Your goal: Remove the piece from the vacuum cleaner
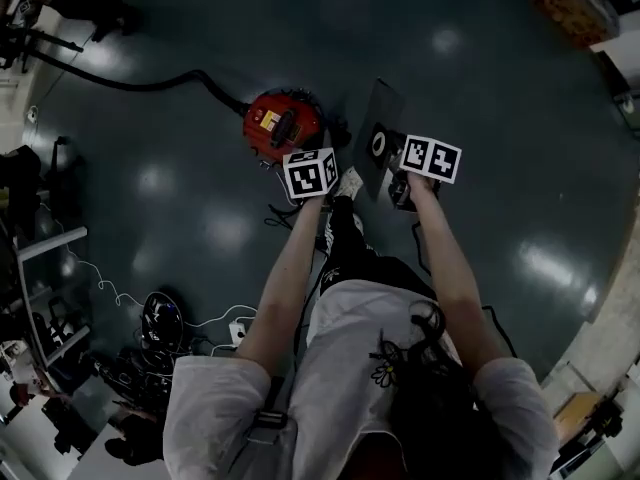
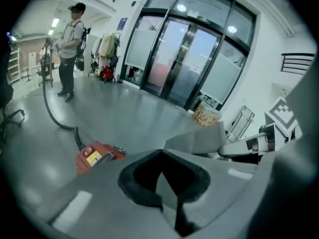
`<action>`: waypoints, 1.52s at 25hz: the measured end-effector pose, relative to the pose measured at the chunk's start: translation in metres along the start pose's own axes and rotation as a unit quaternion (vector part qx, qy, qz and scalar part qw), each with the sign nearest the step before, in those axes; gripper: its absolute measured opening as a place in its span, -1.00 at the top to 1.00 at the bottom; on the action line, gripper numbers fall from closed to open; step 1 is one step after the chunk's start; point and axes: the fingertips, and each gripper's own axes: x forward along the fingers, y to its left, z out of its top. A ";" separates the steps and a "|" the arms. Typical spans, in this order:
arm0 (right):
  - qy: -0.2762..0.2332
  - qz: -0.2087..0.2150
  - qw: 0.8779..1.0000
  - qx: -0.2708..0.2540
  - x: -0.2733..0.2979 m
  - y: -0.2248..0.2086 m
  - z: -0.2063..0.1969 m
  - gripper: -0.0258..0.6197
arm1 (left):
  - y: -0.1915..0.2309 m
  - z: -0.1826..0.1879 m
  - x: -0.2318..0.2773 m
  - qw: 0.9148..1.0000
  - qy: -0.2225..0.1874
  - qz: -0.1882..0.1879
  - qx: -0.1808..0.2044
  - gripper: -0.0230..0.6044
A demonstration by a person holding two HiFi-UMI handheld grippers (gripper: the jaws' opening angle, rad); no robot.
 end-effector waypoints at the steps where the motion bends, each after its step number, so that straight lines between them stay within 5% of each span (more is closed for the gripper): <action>1: -0.009 0.010 1.000 -0.008 -0.012 0.012 0.007 0.77 | -0.008 0.012 -0.013 1.000 -0.016 -0.003 0.003 0.93; 8: -0.091 0.108 0.988 -0.060 -0.105 0.092 0.032 0.76 | -0.070 0.067 -0.109 0.987 -0.115 -0.037 0.107 0.93; 14: -0.175 0.153 0.965 -0.120 -0.190 0.154 0.050 0.76 | -0.110 0.130 -0.204 0.959 -0.244 -0.060 0.132 0.93; 20: -0.241 0.152 0.948 -0.145 -0.271 0.191 0.055 0.77 | -0.124 0.171 -0.277 0.933 -0.320 -0.103 0.125 0.93; 32: -0.289 0.155 0.934 -0.145 -0.262 0.246 0.068 0.77 | -0.057 0.206 -0.317 0.914 -0.376 -0.077 0.134 0.93; 38: -0.311 0.170 0.924 -0.144 -0.309 0.229 0.070 0.78 | -0.108 0.201 -0.340 0.907 -0.383 -0.068 0.162 0.93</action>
